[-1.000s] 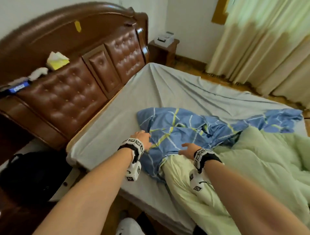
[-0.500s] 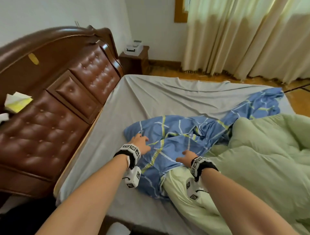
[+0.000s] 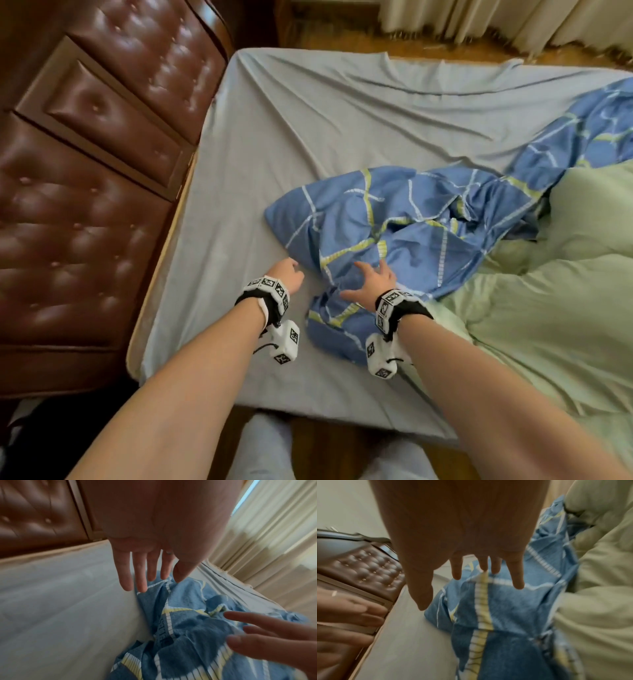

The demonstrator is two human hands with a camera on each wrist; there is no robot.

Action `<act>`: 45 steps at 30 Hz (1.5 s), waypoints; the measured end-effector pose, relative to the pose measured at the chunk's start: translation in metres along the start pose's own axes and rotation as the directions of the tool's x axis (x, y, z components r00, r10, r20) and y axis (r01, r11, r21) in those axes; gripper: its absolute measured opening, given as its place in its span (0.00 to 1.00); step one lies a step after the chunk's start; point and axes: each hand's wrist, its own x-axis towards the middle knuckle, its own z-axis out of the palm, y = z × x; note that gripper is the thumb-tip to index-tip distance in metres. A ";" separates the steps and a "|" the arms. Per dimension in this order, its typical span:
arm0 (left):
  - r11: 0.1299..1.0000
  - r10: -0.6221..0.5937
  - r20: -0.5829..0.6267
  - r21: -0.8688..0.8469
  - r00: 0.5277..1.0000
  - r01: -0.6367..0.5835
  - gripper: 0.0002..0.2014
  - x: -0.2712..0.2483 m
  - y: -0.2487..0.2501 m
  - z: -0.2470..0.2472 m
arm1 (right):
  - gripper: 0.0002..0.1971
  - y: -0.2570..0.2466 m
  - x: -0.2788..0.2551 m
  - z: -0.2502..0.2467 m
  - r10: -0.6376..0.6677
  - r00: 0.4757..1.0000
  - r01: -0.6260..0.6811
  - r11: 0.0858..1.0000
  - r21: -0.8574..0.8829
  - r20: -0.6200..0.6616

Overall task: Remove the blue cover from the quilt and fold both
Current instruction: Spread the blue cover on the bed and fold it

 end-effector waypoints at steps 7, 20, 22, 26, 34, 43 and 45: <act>0.995 -0.049 0.175 -0.072 0.983 0.063 0.20 0.128 -0.038 0.073 | 0.52 0.016 0.085 0.077 0.503 0.858 -0.511 0.855 -0.082 -0.101; 0.671 -0.036 0.205 -0.720 0.978 0.175 0.15 0.185 0.064 0.131 | 0.26 0.147 0.135 0.047 0.636 0.771 -0.636 0.771 0.023 -0.020; 0.696 -0.061 0.141 -0.703 0.988 0.144 0.16 0.179 0.058 0.115 | 0.25 0.141 0.127 0.042 0.635 0.772 -0.634 0.771 0.057 -0.007; 0.721 -0.084 -0.017 -0.691 0.996 0.050 0.15 0.148 0.039 0.058 | 0.23 0.096 0.096 0.017 0.564 0.822 -0.552 0.822 0.142 -0.073; 0.662 0.008 -0.160 -0.739 0.987 -0.125 0.09 0.055 -0.025 -0.093 | 0.21 -0.089 0.049 -0.053 0.259 0.902 -0.169 0.948 0.270 -0.345; 0.849 -0.038 -0.170 -0.525 0.985 -0.058 0.12 0.036 -0.119 -0.134 | 0.13 -0.199 0.000 -0.060 0.001 0.901 0.164 0.925 0.344 -0.433; 0.907 -0.032 -0.150 -0.419 0.988 -0.035 0.15 0.052 -0.126 -0.113 | 0.23 -0.172 -0.008 -0.048 -0.042 0.921 0.192 0.914 0.357 -0.388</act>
